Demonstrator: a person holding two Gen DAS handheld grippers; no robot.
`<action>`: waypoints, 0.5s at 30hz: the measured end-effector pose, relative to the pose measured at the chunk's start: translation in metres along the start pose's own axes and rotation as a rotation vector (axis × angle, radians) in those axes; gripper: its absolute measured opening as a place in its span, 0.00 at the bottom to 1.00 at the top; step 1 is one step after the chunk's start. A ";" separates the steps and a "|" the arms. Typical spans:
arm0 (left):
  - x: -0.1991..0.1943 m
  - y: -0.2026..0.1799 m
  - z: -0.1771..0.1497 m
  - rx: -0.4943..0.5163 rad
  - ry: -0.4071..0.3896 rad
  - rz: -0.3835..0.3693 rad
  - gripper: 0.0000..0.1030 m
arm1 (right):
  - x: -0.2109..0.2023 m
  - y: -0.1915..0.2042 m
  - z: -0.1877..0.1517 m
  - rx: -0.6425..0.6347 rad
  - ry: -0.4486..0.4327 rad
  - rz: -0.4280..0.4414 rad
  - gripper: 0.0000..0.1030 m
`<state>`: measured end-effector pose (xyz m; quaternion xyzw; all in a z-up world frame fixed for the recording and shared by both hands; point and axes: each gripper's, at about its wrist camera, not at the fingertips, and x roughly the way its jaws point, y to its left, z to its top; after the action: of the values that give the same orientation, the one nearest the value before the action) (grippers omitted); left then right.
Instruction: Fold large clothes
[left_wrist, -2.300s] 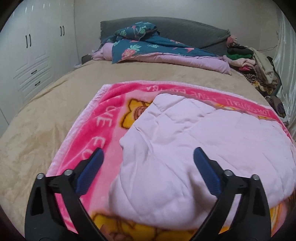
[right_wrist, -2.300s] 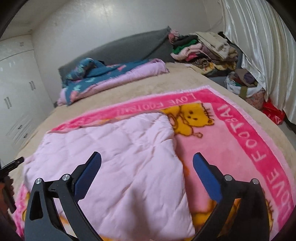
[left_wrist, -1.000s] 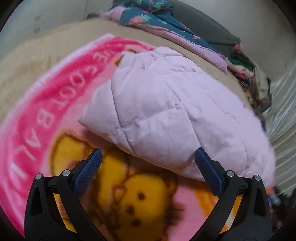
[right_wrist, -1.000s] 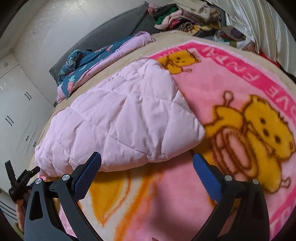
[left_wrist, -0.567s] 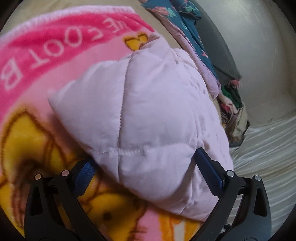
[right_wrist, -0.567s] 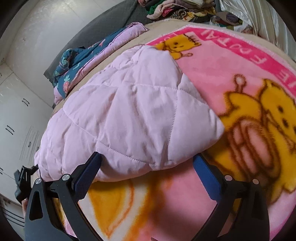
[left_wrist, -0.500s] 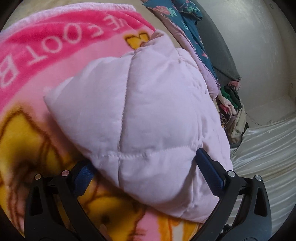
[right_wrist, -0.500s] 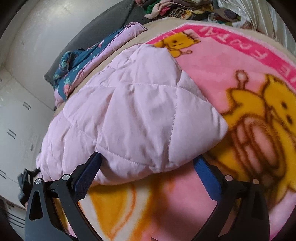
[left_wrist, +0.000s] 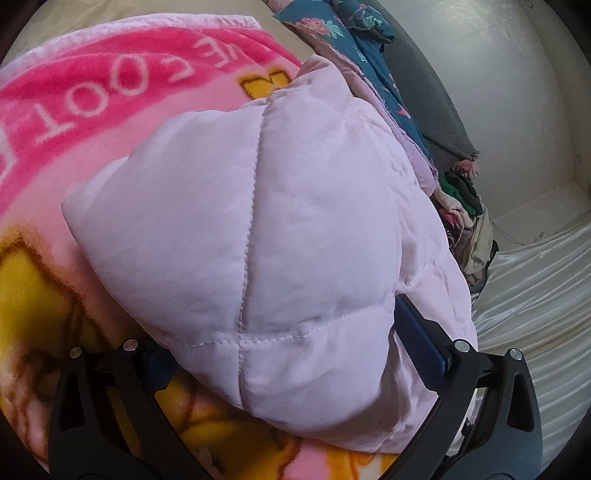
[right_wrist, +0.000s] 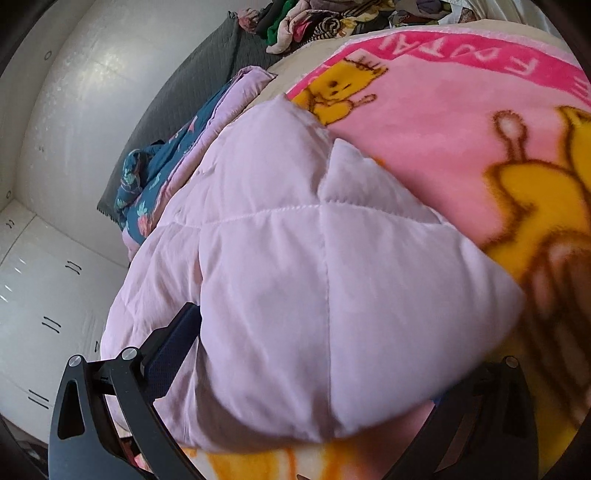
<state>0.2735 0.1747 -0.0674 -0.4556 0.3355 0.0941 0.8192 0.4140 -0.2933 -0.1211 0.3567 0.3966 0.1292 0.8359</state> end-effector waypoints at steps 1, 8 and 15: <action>0.000 0.000 0.000 0.005 -0.004 0.000 0.92 | 0.001 0.001 0.000 -0.009 -0.003 -0.002 0.96; -0.004 -0.010 0.001 0.065 -0.029 0.006 0.66 | -0.009 0.024 0.000 -0.150 -0.030 0.047 0.48; -0.015 -0.033 0.000 0.198 -0.039 0.049 0.34 | -0.024 0.060 -0.001 -0.345 -0.074 -0.011 0.33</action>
<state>0.2771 0.1577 -0.0351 -0.3623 0.3379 0.0893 0.8640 0.4019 -0.2621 -0.0663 0.2103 0.3397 0.1777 0.8993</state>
